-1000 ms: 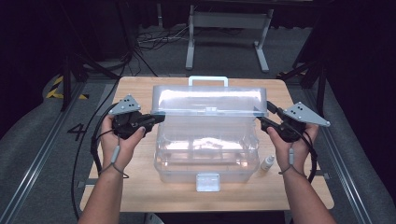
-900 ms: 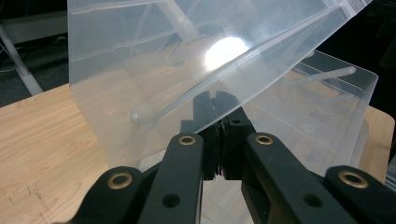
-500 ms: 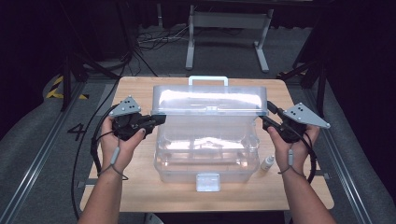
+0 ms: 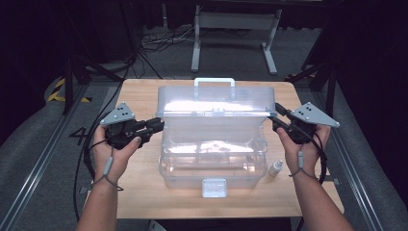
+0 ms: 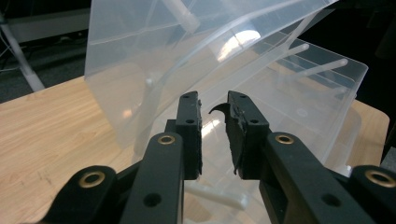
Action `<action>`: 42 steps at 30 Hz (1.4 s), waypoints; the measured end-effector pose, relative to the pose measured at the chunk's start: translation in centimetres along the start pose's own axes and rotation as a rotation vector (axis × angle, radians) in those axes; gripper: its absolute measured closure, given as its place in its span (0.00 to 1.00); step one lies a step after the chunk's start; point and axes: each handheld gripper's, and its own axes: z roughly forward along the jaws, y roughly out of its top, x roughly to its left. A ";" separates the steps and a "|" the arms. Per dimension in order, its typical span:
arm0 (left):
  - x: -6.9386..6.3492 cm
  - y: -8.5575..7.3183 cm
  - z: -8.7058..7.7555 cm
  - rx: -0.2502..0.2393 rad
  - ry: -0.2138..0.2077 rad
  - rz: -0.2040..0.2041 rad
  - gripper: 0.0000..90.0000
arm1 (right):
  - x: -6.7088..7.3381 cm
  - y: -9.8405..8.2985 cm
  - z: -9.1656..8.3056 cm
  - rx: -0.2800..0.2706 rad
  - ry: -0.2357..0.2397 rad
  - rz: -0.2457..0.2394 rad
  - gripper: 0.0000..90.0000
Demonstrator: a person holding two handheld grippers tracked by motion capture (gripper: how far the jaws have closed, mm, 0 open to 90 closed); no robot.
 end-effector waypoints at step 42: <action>2.3 -3.3 -2.0 0.047 0.103 -0.050 0.72 | -2.0 1.9 3.0 0.031 -0.001 0.001 0.81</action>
